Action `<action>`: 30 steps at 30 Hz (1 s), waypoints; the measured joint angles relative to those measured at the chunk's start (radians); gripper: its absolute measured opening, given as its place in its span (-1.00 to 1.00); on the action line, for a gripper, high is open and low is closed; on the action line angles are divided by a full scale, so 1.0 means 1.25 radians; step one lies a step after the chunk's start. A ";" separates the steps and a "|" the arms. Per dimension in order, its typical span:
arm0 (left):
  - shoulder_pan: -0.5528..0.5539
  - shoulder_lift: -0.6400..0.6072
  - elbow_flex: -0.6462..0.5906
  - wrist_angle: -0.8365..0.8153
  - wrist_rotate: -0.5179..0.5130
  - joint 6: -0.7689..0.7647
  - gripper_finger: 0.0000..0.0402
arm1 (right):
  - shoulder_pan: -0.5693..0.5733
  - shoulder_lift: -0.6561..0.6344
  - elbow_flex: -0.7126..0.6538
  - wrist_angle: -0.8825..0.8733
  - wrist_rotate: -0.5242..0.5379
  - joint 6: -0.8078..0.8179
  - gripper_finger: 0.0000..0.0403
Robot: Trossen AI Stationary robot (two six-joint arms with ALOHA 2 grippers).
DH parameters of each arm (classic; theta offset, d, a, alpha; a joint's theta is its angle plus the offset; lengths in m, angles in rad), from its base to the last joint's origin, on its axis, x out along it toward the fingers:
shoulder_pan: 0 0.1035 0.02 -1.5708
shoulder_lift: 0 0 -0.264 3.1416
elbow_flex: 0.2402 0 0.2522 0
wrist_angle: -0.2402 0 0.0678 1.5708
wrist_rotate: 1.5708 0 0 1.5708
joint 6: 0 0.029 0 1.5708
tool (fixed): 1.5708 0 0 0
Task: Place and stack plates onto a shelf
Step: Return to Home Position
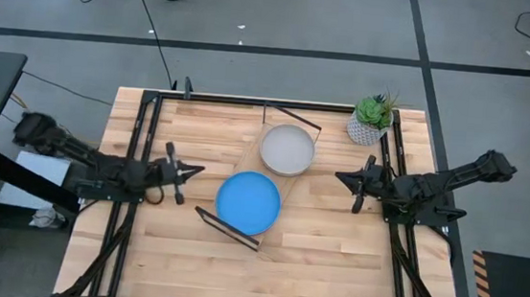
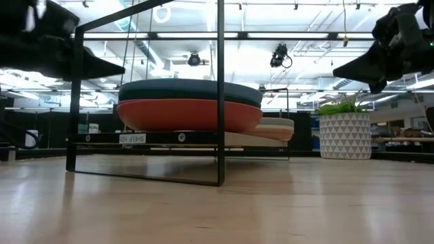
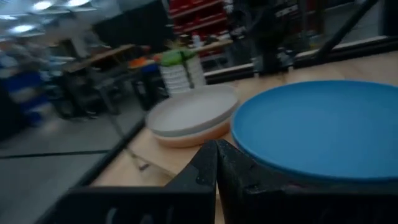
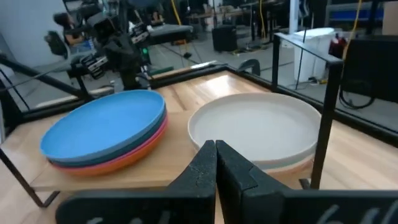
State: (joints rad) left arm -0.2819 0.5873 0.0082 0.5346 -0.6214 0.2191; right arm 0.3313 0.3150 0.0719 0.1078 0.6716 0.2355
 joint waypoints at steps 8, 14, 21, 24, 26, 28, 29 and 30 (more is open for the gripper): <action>-0.214 -0.048 0.000 -0.037 -0.226 0.064 -0.97 | 0.000 -0.076 -0.053 0.012 -0.041 -0.096 -0.97; -0.211 -0.092 0.000 -0.157 -0.143 -0.010 -0.98 | 0.000 -0.130 -0.053 -0.012 -0.073 -0.115 -0.97; -0.207 -0.162 0.000 -0.253 -0.053 -0.041 -0.98 | 0.000 -0.171 -0.053 0.028 0.009 -0.074 -0.96; -0.207 -0.205 0.000 -0.311 -0.026 -0.041 -0.98 | 0.000 -0.170 -0.053 0.057 0.009 -0.065 -0.92; -0.207 -0.237 -0.001 -0.332 0.006 -0.039 -0.98 | 0.000 -0.170 -0.053 0.069 0.007 -0.065 -0.90; -0.207 -0.271 -0.001 -0.328 0.047 -0.024 -0.98 | 0.000 -0.170 -0.053 0.069 0.007 -0.065 -0.89; -0.207 -0.285 -0.001 -0.323 0.058 -0.019 -0.98 | 0.000 -0.170 -0.053 0.069 0.007 -0.065 -0.89; -0.208 -0.297 -0.001 -0.323 0.062 -0.015 -0.96 | 0.000 -0.170 -0.053 0.069 0.007 -0.065 -0.89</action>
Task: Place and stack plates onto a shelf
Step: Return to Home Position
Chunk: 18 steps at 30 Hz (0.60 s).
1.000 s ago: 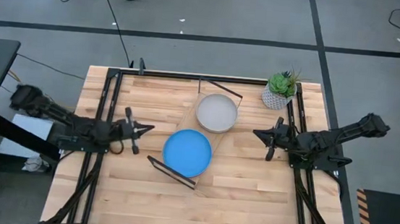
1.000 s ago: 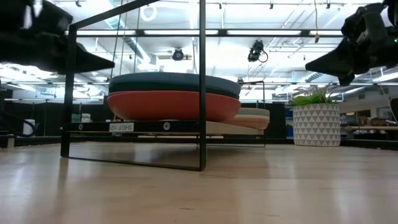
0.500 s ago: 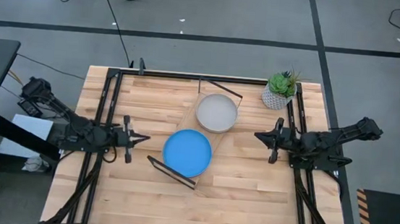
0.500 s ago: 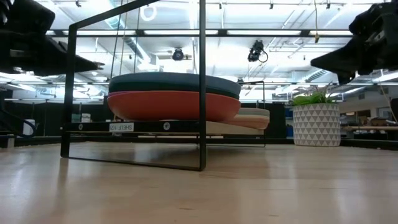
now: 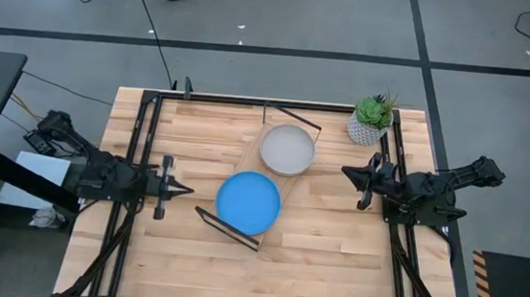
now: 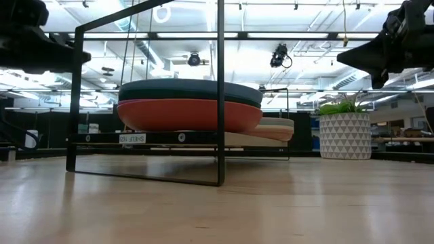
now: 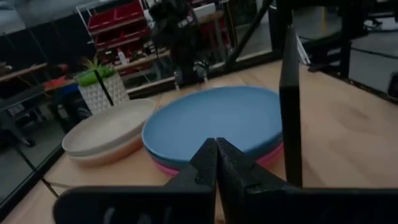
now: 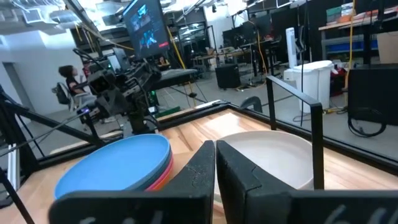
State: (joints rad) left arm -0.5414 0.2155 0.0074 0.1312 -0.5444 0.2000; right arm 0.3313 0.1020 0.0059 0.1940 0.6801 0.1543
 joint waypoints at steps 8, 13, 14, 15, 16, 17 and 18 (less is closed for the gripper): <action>0.000 -0.016 0.000 -0.002 0.000 -0.092 -0.84 | 0.000 0.000 0.000 0.000 0.000 0.000 -0.88; 0.000 -0.016 0.000 -0.002 0.000 -0.084 -0.85 | 0.000 0.000 0.000 0.000 0.000 0.000 -0.89; 0.000 -0.016 0.000 -0.002 0.000 -0.084 -0.85 | 0.000 0.000 0.000 0.000 0.000 0.000 -0.89; 0.000 -0.016 0.000 -0.002 0.000 -0.084 -0.85 | 0.000 0.000 0.000 0.000 0.000 0.000 -0.89; 0.000 -0.016 0.000 -0.002 0.000 -0.084 -0.85 | 0.000 0.000 0.000 0.000 0.000 0.000 -0.88; 0.000 -0.016 0.000 -0.002 0.000 -0.084 -0.85 | 0.000 0.000 0.000 0.000 0.000 0.000 -0.88; 0.000 -0.016 0.000 -0.002 0.000 -0.083 -0.85 | 0.000 0.000 0.000 0.000 0.000 0.000 -0.88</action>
